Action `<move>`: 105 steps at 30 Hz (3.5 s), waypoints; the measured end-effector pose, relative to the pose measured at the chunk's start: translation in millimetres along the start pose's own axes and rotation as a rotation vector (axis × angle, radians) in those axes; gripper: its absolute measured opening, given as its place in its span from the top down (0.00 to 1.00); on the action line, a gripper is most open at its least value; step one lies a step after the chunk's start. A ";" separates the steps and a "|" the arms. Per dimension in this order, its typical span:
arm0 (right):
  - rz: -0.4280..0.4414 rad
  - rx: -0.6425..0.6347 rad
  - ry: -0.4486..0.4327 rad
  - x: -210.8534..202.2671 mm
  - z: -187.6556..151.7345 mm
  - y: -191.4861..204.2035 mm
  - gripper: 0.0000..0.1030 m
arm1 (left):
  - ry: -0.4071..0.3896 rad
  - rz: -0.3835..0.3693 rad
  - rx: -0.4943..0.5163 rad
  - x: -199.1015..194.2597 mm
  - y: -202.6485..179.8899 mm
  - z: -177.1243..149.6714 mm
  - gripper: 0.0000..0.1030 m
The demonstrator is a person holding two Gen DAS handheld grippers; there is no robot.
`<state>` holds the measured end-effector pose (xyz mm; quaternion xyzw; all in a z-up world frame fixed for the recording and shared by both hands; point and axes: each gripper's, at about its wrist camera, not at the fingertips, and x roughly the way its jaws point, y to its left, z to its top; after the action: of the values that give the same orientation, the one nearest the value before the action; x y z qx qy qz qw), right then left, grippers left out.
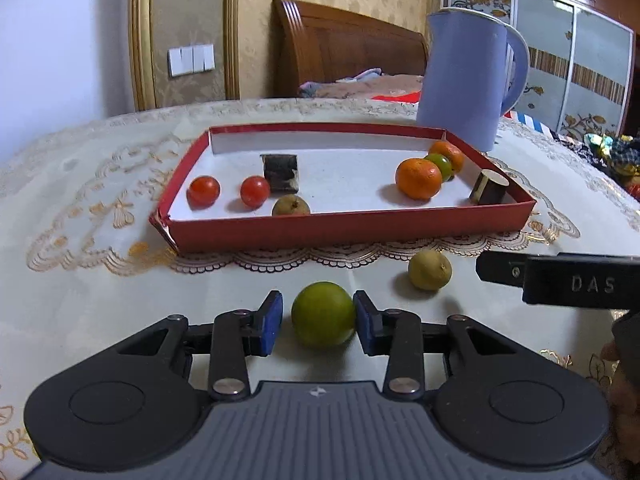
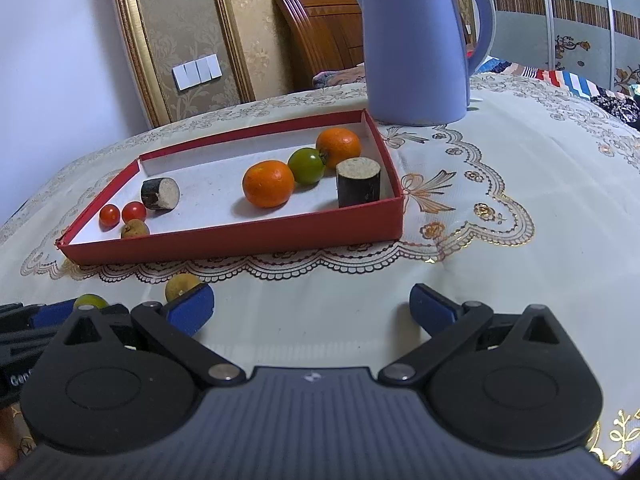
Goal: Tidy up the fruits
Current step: 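Move right gripper to the small yellow-brown fruit while left gripper holds the lime, then close right gripper on the small yellow-brown fruit while left gripper holds the lime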
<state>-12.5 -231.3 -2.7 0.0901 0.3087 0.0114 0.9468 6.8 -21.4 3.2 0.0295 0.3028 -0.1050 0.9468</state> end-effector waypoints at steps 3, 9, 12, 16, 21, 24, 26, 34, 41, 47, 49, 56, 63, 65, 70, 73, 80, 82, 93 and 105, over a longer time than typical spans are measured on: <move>0.002 -0.003 0.001 0.3 0.0 0.5 0.00 | -0.009 0.001 -0.003 -2.1 0.5 -0.1 0.67; -0.004 -0.011 0.011 2.0 0.1 2.4 0.00 | -0.006 -0.001 -0.007 -1.7 1.6 0.0 0.69; -0.005 -0.010 0.014 2.2 0.1 2.1 0.00 | -0.019 0.011 -0.014 -2.9 3.4 0.5 0.69; -0.003 -0.009 0.012 2.1 -0.1 2.0 0.00 | -0.029 0.024 -0.022 -3.2 5.3 1.3 0.68; -0.004 -0.010 0.012 2.2 -0.2 1.9 0.00 | -0.062 0.057 -0.052 -6.2 11.5 3.3 0.68; -0.004 -0.010 0.013 2.3 -0.2 2.0 0.00 | -0.053 0.044 -0.052 -5.5 11.7 3.4 0.67; -0.004 -0.009 0.012 2.3 -0.2 2.0 0.00 | -0.023 0.018 -0.025 -2.6 7.3 2.1 0.67; 0.000 -0.005 0.009 2.2 -0.4 1.1 0.00 | -0.014 0.013 -0.027 -4.0 7.6 -0.3 0.69; 0.000 -0.005 0.009 2.4 -0.4 1.1 0.00 | -0.047 0.068 -0.051 -8.3 13.7 1.3 0.69; 0.005 -0.024 -0.011 -1.6 -0.4 4.4 0.00 | -0.039 0.123 -0.104 -3.2 26.0 4.9 0.69; 0.006 -0.035 -0.019 -3.0 -0.4 6.4 0.00 | -0.024 0.116 -0.116 -0.3 28.5 5.3 0.69; 0.004 -0.140 -0.016 -2.5 -0.3 25.8 0.00 | -0.008 0.101 -0.116 2.0 27.9 4.4 0.69; -0.005 -0.200 -0.016 6.4 4.6 49.5 0.09 | -0.004 0.102 -0.114 2.1 26.8 3.5 0.69; 0.008 -0.201 0.010 13.4 6.2 53.9 0.13 | -0.004 0.101 -0.115 2.4 27.7 3.7 0.69; 0.024 -0.208 0.022 18.9 6.9 60.9 0.19 | -0.004 0.101 -0.114 2.3 27.4 3.4 0.69; 0.027 -0.221 0.031 21.8 6.6 65.0 0.23 | -0.004 0.101 -0.115 2.3 27.5 3.5 0.69; 0.032 -0.224 0.049 29.5 7.2 69.7 0.38 | -0.003 0.104 -0.111 2.9 27.3 3.3 0.69; 0.034 -0.233 0.047 29.6 6.9 71.6 0.43 | -0.003 0.105 -0.109 2.7 26.8 3.0 0.69; 0.050 -0.244 0.034 27.6 5.9 72.3 0.63 | -0.003 0.107 -0.106 2.9 26.7 3.3 0.69; 0.047 -0.234 0.030 27.0 6.1 71.4 0.65 | -0.002 0.107 -0.103 4.0 26.0 3.2 0.69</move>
<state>15.3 -160.0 -0.8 -0.0143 0.3171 0.0708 0.9456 17.4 2.9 3.3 -0.0031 0.3049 -0.0383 0.9516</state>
